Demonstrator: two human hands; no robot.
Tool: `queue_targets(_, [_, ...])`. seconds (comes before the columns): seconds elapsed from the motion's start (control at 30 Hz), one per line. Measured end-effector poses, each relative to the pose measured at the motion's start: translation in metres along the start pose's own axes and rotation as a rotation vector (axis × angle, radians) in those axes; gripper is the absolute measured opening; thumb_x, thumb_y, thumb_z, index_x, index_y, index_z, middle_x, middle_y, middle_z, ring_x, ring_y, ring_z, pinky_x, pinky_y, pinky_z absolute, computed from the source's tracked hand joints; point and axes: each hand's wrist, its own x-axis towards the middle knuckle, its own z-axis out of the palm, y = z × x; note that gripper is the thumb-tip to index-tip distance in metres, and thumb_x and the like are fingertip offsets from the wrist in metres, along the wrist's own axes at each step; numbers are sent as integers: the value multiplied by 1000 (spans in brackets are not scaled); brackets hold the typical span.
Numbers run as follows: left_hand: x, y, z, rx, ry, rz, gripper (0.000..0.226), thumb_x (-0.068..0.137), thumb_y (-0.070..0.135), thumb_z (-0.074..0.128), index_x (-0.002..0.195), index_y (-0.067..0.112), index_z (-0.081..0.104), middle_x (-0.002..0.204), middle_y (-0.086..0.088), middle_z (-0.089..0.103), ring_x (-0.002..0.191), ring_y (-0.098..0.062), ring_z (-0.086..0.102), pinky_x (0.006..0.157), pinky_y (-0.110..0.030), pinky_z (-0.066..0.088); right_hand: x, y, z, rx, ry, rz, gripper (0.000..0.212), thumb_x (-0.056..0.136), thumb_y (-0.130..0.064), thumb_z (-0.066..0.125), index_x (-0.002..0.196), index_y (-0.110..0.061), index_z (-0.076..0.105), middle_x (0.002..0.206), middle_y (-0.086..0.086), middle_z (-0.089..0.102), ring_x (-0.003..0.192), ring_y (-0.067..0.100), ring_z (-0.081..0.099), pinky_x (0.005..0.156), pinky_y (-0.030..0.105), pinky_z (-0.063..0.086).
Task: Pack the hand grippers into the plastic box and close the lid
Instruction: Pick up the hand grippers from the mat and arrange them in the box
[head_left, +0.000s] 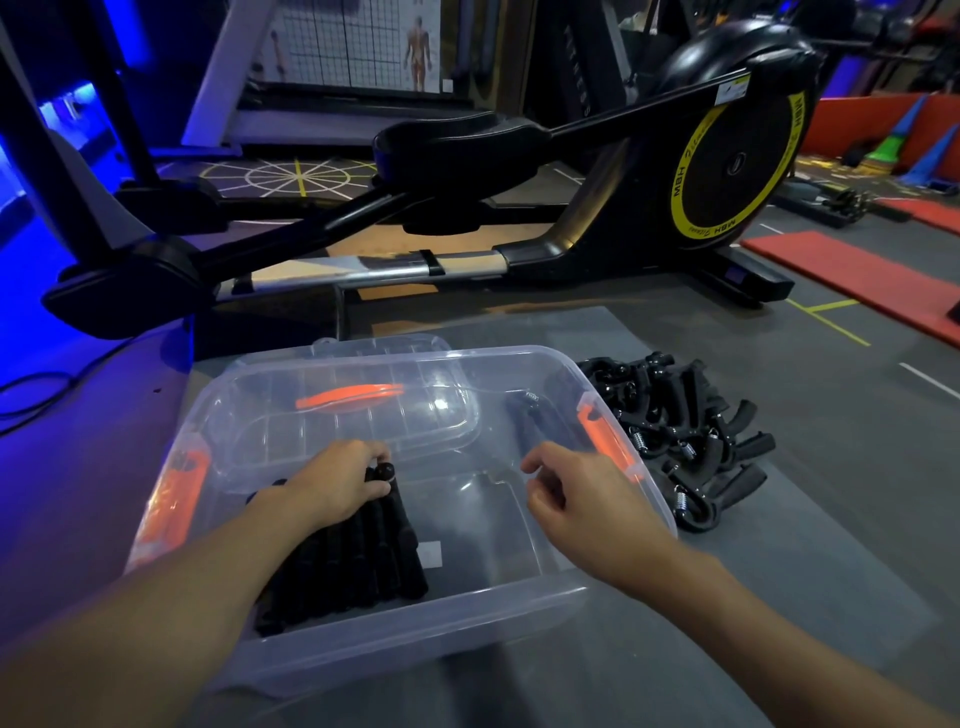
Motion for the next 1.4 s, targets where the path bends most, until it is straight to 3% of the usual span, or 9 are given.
queue_targets(0.3, [0,21,-11,158,61,11,16,93,31,56,102,19,59,101,2,57,92,-21,57,80,-35,48,1,1,-2,86,19,83,14,90,-23,51,98,-25,62,65,-12,61,61,6,55,61,32,51])
queue_targets(0.5, [2,106,-36,87,289,250,11,92,31,50,87,27,59,92,7,62,84,-17,60,76,-41,52,13,18,-26,564,371,286,21,89,-6,54,80,-22,65,65,2,69,61,12,64,65,34,55])
queue_targets(0.63, [14,182,-36,45,374,430,19,94,34,45,90,24,60,93,8,61,87,-16,57,78,-40,50,16,76,-49,496,574,453,24,85,-5,52,79,-25,64,72,3,71,67,18,66,64,31,52])
queue_targets(0.73, [34,231,-17,72,317,471,28,95,39,42,97,21,62,100,1,60,97,-21,55,88,-40,46,10,139,-45,434,489,645,13,85,-13,54,85,-23,61,82,7,69,66,23,61,63,37,52])
queue_targets(0.83, [58,257,10,202,194,438,39,94,48,33,101,20,59,106,-2,58,107,-24,53,101,-40,37,3,194,-39,187,274,749,19,81,-35,61,99,-27,59,95,-1,66,94,29,62,83,43,52])
queue_targets(1.03, [81,263,26,294,76,403,43,97,50,29,104,26,63,116,2,58,122,-15,46,121,-42,5,24,239,-45,34,192,738,35,85,-43,57,113,-22,55,117,7,58,114,32,51,98,47,42])
queue_targets(1.13, [84,259,26,334,50,413,49,96,53,24,108,28,65,118,4,58,124,-14,44,120,-41,7,38,242,-39,24,189,693,44,88,-44,54,123,-18,53,119,5,58,116,29,52,98,48,42])
queue_targets(1.27, [81,255,23,259,65,439,58,88,55,17,105,28,66,115,7,58,121,-11,45,119,-36,10,56,216,-31,268,222,576,30,91,-36,55,115,-17,56,94,-5,60,97,22,59,89,41,48])
queue_targets(1.4, [74,228,12,131,164,481,47,91,51,26,103,26,63,110,10,54,113,-12,47,112,-33,29,74,162,-36,451,286,422,19,93,-27,57,107,-16,60,91,-1,64,89,17,61,78,30,49])
